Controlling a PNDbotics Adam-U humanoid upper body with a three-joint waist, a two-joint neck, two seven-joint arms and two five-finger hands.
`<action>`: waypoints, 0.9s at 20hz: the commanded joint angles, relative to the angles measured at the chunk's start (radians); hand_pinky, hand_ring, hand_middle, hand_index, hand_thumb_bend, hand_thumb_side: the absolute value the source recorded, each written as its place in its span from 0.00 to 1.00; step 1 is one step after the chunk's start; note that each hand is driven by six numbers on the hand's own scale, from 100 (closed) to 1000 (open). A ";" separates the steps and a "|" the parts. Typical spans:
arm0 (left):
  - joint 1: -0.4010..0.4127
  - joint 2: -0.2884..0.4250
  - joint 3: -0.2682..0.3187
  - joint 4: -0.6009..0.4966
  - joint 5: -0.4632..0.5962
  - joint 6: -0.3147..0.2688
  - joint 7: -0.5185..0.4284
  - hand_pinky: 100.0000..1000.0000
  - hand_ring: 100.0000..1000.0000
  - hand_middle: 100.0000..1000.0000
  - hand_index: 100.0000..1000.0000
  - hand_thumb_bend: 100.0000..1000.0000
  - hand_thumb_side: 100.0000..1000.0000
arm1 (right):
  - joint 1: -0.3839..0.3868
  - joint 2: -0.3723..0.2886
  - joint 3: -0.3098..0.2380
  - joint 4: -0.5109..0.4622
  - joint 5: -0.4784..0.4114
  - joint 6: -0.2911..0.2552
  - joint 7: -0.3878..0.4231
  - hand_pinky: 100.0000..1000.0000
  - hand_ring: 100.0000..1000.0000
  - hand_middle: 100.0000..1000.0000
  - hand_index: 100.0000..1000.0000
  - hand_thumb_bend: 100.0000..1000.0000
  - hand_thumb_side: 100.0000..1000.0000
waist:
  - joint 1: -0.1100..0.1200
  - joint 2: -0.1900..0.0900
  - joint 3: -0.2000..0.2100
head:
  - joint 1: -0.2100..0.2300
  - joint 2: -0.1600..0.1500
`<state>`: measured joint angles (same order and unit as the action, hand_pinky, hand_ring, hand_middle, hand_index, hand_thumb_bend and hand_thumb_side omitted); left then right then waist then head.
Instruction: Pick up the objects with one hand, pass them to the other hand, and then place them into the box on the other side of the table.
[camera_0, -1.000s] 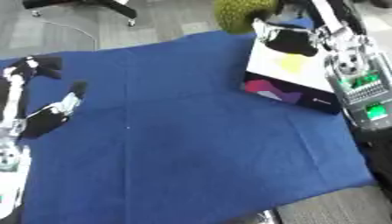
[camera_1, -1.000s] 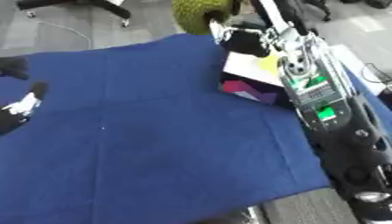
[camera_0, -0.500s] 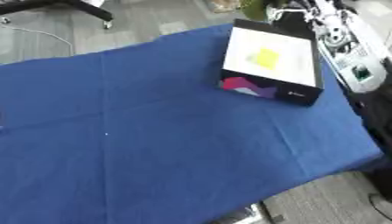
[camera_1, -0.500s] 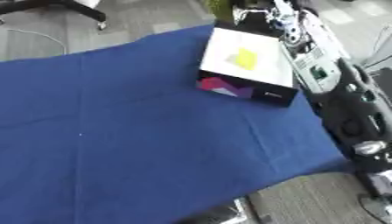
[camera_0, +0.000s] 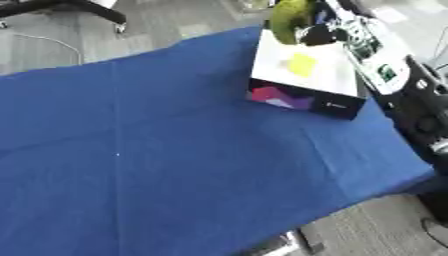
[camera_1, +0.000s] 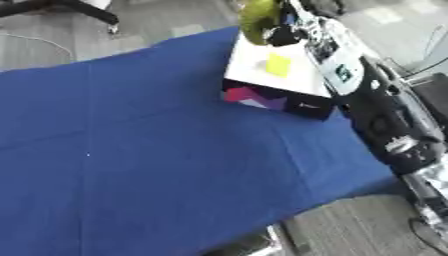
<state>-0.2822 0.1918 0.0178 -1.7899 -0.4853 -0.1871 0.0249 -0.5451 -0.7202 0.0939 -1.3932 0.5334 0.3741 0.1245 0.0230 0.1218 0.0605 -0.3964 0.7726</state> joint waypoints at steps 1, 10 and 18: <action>-0.011 0.010 0.007 -0.022 -0.007 0.003 -0.006 0.75 0.53 0.55 0.71 0.37 0.53 | -0.036 -0.027 0.005 0.078 0.053 -0.046 0.054 0.76 0.83 0.72 1.00 0.38 0.50 | 0.001 0.002 0.000 | -0.002 -0.003; -0.006 0.044 0.032 -0.016 -0.040 0.017 -0.004 0.75 0.53 0.55 0.72 0.38 0.54 | -0.059 0.000 -0.097 0.119 0.098 -0.355 -0.101 0.70 0.84 0.71 1.00 0.34 0.41 | -0.010 -0.010 -0.020 | 0.074 -0.003; -0.074 0.226 0.078 0.050 -0.146 0.089 0.013 0.77 0.59 0.61 0.76 0.49 0.51 | 0.077 0.292 -0.076 -0.497 0.104 -0.482 -0.280 0.73 0.83 0.71 0.94 0.21 0.24 | 0.009 -0.017 -0.063 | 0.539 -0.003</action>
<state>-0.3386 0.3580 0.0808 -1.7406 -0.6108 -0.1119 0.0370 -0.4591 -0.4537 0.0134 -1.7851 0.6253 -0.0884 -0.1456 0.0230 0.1213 -0.0047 0.0755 0.7725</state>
